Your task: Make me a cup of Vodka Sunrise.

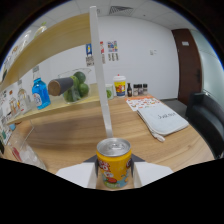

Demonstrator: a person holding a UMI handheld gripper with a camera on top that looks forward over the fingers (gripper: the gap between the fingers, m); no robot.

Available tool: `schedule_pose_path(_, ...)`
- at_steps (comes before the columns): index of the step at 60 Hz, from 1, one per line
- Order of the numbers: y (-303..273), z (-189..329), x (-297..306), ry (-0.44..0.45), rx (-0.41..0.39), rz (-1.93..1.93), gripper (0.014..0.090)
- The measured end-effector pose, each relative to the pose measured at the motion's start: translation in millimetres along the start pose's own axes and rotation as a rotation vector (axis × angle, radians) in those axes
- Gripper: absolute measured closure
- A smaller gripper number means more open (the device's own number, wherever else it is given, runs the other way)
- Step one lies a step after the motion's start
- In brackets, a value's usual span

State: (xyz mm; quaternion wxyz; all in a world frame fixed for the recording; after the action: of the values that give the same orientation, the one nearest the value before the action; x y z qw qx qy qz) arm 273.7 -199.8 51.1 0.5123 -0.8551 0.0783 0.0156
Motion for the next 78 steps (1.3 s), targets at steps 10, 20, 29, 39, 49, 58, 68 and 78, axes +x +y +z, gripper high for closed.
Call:
schedule_pose_path(10, 4, -2, -1, -0.002, -0.008, -0.011, 0.0527)
schedule_pose_path(20, 11, -10, -1, -0.006, 0.002, -0.027, 0.0508)
schedule_pose_path(29, 11, -18, 2, 0.021, 0.018, -0.056, 0.0478)
schedule_pose_path(39, -10, -43, 3, 0.080, 0.042, -0.046, 0.0182)
schedule_pose_path(49, -61, -98, -30, 0.062, 0.147, -0.033, 0.0192)
schedule_pose_path(58, -91, -150, -86, 0.021, 0.233, -0.074, 0.0192)
schedule_pose_path(68, -62, -170, -161, -0.056, 0.237, -0.126, 0.0179)
schedule_pose_path(78, -24, -161, -210, -0.075, 0.173, -0.123, 0.0182)
